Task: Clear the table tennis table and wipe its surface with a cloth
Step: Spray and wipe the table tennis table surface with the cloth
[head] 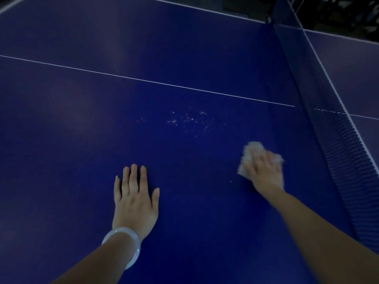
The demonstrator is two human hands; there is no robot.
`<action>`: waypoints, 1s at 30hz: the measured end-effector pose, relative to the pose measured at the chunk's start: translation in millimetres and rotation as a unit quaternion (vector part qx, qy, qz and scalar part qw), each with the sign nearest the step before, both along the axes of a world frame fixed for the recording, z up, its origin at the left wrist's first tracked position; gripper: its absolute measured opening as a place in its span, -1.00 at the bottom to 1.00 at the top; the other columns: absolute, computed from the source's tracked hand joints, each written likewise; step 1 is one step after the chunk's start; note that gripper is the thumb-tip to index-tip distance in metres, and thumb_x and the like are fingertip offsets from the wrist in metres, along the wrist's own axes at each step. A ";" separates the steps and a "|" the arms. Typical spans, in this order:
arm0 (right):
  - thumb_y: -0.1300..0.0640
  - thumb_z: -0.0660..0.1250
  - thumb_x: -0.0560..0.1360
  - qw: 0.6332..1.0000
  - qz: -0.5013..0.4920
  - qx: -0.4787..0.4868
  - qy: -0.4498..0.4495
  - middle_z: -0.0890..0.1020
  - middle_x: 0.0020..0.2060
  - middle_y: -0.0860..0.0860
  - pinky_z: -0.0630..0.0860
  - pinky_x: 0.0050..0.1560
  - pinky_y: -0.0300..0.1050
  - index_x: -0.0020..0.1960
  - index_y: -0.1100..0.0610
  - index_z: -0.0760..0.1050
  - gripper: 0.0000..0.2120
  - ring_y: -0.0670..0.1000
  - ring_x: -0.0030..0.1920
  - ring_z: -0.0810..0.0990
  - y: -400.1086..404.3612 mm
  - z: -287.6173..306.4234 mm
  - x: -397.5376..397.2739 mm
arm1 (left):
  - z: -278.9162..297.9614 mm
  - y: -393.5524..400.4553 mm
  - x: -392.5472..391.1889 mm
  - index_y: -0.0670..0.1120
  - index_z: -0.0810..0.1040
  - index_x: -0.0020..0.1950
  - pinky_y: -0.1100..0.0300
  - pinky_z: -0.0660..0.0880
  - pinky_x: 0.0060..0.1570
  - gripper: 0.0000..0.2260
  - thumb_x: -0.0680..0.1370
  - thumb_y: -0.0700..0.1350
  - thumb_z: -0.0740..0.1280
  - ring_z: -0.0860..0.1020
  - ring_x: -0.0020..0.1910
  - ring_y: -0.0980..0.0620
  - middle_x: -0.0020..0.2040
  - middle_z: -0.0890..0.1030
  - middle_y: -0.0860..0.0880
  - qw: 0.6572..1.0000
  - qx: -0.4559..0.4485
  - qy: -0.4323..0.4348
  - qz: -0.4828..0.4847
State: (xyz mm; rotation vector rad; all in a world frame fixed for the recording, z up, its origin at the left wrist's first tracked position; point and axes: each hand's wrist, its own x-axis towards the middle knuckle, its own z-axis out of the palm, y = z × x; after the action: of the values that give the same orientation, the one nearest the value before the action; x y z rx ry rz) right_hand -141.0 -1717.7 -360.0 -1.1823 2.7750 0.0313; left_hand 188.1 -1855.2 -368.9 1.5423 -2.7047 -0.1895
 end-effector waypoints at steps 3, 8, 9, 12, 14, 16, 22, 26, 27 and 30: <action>-0.20 -0.19 0.64 0.966 -0.240 -0.066 -0.074 -0.12 0.59 0.04 -0.12 0.52 0.25 0.58 -0.09 -0.29 -0.42 0.07 0.57 -0.15 44.1 8.8 24.8 | -1.5 -1.2 0.5 -0.15 0.01 0.59 -0.14 -0.08 0.53 -0.36 0.61 0.19 -0.22 -0.06 0.58 -0.13 0.59 0.07 -0.16 1.000 0.007 0.000 0.000; -0.14 -0.32 0.60 0.979 -0.195 -0.050 -0.004 -0.20 0.57 0.06 -0.22 0.52 0.24 0.56 -0.01 -0.38 -0.41 0.11 0.57 -0.18 -3.4 -8.7 122.4 | 0.2 -1.0 0.1 -0.17 0.00 0.58 -0.15 -0.08 0.53 -0.37 0.61 0.17 -0.22 -0.08 0.58 -0.14 0.59 0.04 -0.18 1.000 0.018 -0.004 -0.006; -0.17 -0.32 0.59 0.989 -0.134 -0.064 -0.021 -0.27 0.54 0.00 -0.28 0.52 0.20 0.54 -0.04 -0.42 -0.41 0.08 0.57 -0.23 -20.8 -10.8 132.5 | 0.7 -0.7 0.0 -0.16 -0.02 0.59 -0.14 -0.10 0.53 -0.36 0.61 0.18 -0.23 -0.10 0.58 -0.14 0.59 0.02 -0.17 1.000 0.019 -0.005 -0.007; -0.18 -0.24 0.60 0.999 0.034 -0.020 -0.027 -0.32 0.54 -0.02 -0.27 0.53 0.17 0.53 -0.07 -0.44 -0.39 0.05 0.56 -0.27 -47.5 -8.2 111.6 | -0.4 -0.8 -0.1 -0.13 -0.11 0.59 -0.12 -0.17 0.53 -0.36 0.58 0.19 -0.31 -0.19 0.57 -0.11 0.60 -0.07 -0.14 1.000 0.020 -0.003 -0.007; -0.06 0.02 0.59 1.000 0.009 0.004 0.020 -0.27 0.57 0.05 -0.08 0.51 0.28 0.57 -0.01 -0.36 -0.28 0.14 0.57 -0.15 -28.8 -10.1 75.1 | -0.9 -1.0 0.2 -0.13 -0.10 0.59 -0.13 -0.16 0.53 -0.36 0.58 0.18 -0.30 -0.17 0.58 -0.12 0.60 -0.06 -0.15 1.000 0.020 -0.001 -0.005; -0.05 0.02 0.61 0.989 -0.148 -0.031 0.003 -0.18 0.58 0.08 -0.03 0.48 0.32 0.58 -0.03 -0.29 -0.32 0.15 0.56 -0.09 11.0 -7.2 54.6 | -1.1 -0.8 0.5 -0.15 -0.07 0.59 -0.15 -0.11 0.53 -0.36 0.59 0.17 -0.29 -0.13 0.58 -0.14 0.59 -0.02 -0.16 1.000 0.019 -0.004 -0.007; -0.14 -0.28 0.60 0.965 -0.256 -0.050 0.019 -0.12 0.59 0.09 -0.14 0.52 0.25 0.52 -0.03 -0.42 -0.43 0.13 0.57 -0.13 24.0 -8.0 153.5 | 3.3 -1.0 0.1 -0.21 0.09 0.57 -0.19 0.00 0.51 -0.37 0.62 0.15 -0.18 0.03 0.56 -0.20 0.56 0.13 -0.22 0.999 0.029 -0.010 -0.014; -0.19 -0.25 0.61 0.998 -0.039 -0.043 -0.024 -0.29 0.53 -0.01 -0.40 0.49 0.14 0.57 -0.05 -0.36 -0.40 0.05 0.56 -0.28 -47.7 -10.5 194.2 | 5.4 -1.3 1.3 -0.21 0.06 0.56 -0.19 0.00 0.51 -0.37 0.61 0.15 -0.21 0.00 0.57 -0.20 0.57 0.10 -0.22 0.999 0.025 -0.012 -0.017; -0.20 -0.27 0.60 0.999 0.005 -0.034 -0.038 -0.30 0.53 -0.04 -0.39 0.50 0.12 0.56 -0.08 -0.37 -0.41 0.02 0.56 -0.29 -56.5 -7.1 185.2 | 5.7 -0.8 1.0 -0.21 0.05 0.57 -0.18 -0.01 0.52 -0.37 0.61 0.15 -0.23 -0.02 0.57 -0.20 0.57 0.08 -0.22 0.999 0.028 -0.012 -0.018; -0.09 -0.14 0.59 1.000 0.021 -0.007 0.009 -0.18 0.58 -0.03 -0.12 0.54 0.21 0.57 -0.07 -0.33 -0.38 0.06 0.57 -0.12 -43.9 -5.1 138.1 | 4.7 -1.3 2.3 -0.18 -0.03 0.58 -0.17 -0.07 0.53 -0.36 0.60 0.16 -0.29 -0.10 0.58 -0.17 0.59 0.00 -0.18 0.999 0.039 -0.014 -0.016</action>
State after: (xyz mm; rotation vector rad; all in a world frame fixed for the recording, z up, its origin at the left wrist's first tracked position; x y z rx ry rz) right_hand -2.9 -1761.6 -365.1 -1.2505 2.7698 0.0273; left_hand 190.4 -1856.4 -364.2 1.5332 -2.7773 -0.2793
